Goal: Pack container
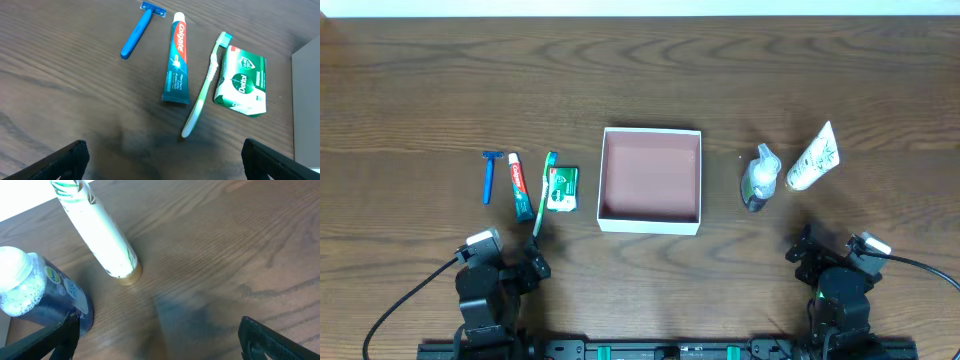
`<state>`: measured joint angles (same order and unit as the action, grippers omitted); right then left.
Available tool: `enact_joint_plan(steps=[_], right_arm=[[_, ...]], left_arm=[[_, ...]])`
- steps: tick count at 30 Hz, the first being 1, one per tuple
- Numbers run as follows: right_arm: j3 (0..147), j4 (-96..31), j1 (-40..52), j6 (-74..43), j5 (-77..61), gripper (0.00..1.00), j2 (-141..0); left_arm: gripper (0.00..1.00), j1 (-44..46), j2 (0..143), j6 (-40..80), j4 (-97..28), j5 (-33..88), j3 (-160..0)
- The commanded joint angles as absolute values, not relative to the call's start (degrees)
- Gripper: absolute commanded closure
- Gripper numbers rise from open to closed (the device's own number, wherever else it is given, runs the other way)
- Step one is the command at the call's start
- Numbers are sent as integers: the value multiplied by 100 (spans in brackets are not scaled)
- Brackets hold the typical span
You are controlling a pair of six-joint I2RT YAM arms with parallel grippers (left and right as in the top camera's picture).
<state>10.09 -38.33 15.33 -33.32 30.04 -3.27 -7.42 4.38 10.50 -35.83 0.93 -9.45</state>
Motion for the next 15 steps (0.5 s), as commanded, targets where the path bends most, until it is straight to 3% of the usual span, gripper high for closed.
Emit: enact_joint_plan(steps=[1, 15], right_arm=[[996, -3837, 1463, -3380, 3059, 1, -290], [996, -3833, 1463, -3385, 2967, 1, -290]], left_arm=[[2, -768, 399, 1037, -3590, 86, -884], [2, -768, 399, 1037, -3590, 86, -884]])
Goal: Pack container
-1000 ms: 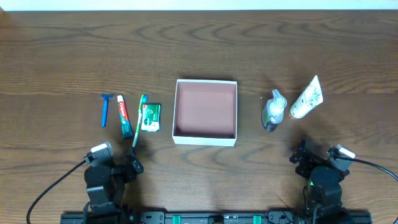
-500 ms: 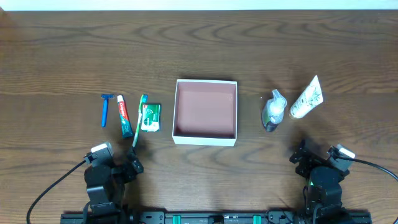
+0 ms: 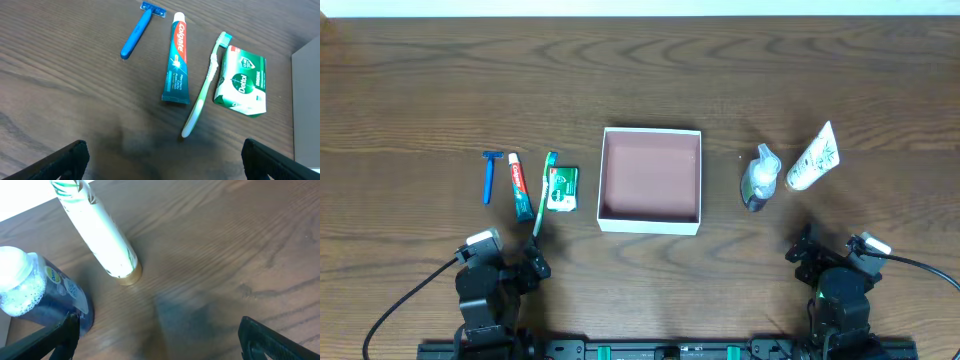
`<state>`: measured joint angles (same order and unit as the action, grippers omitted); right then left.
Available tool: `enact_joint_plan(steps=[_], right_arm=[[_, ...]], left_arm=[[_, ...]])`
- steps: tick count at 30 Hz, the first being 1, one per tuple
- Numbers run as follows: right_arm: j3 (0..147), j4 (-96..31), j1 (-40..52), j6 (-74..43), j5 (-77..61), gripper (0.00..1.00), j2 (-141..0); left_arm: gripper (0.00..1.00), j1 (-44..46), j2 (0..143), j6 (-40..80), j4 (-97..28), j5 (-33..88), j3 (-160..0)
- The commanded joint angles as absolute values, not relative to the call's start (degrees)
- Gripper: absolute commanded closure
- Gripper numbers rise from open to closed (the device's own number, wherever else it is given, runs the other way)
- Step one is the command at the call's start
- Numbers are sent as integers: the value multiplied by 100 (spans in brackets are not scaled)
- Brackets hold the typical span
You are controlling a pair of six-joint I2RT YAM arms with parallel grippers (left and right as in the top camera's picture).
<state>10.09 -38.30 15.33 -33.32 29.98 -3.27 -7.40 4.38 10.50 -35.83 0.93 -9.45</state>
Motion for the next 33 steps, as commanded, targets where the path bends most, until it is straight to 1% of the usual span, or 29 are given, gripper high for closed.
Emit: enact_joint_plan(steps=[1, 7, 9, 12, 16, 20, 24, 29, 33], right_arm=[[996, -3833, 1463, -3385, 2941, 1, -290], [996, -3765, 1463, -3358, 2241, 1, -290], [1022, -3387, 1463, -2985, 2115, 1, -290], [1280, -2591, 1463, -2200, 1564, 1, -346], [2224, -2475, 1459, -1881, 1586, 1, -906], [3590, -2963, 1422, -1619, 1603, 1, -2062], [5201, -3844, 1225, -1616, 1608, 1, -3437], [7181, -4956, 709, -1457, 1551, 1, -5135], [8265, -5664, 193, -1260, 941, 1, -6324]], left_arm=[[2, -768, 399, 1037, -3590, 86, -884], [2, -768, 399, 1037, -3588, 86, -884], [2, -768, 399, 1037, -3590, 86, -884], [2, -768, 399, 1037, -3590, 86, -884], [2, -768, 399, 1037, -3590, 86, -884], [2, -768, 399, 1037, -3590, 86, -884], [2, -768, 399, 1037, -3590, 86, -884], [2, -768, 399, 1037, -3590, 86, -884], [2, -768, 399, 1037, -3590, 86, -884]])
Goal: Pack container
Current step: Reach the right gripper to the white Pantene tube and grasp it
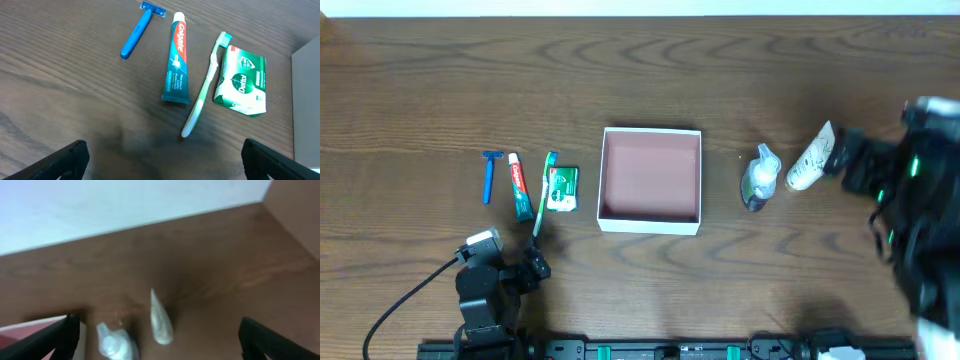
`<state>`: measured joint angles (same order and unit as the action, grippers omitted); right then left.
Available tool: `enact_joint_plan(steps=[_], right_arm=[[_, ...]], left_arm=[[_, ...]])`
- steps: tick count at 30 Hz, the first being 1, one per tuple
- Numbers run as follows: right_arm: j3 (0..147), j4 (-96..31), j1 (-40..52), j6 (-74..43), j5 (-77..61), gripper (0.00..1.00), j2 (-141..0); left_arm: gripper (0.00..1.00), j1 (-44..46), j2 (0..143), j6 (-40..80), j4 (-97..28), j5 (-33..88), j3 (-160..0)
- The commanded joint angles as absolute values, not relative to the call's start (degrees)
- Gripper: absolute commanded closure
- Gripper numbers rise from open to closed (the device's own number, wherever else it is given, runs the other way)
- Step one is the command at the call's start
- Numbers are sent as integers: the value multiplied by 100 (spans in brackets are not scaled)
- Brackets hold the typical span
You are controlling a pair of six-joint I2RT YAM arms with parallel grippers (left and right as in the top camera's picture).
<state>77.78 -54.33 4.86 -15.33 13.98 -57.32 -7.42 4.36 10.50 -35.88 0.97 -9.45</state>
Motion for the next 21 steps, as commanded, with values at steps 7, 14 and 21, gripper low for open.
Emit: enact_joint_plan(steps=[7, 14, 21], right_arm=[[8746, -6073, -561, -1256, 38, 1, -7968], [8742, -6200, -593, -893, -163, 1, -8901], [8729, -6427, -593, -609, -344, 40, -9371]], left_arm=[[2, -770, 399, 1037, -3590, 86, -884], [2, -768, 399, 1037, -3590, 86, -884], [2, -768, 399, 1037, -3590, 86, -884]])
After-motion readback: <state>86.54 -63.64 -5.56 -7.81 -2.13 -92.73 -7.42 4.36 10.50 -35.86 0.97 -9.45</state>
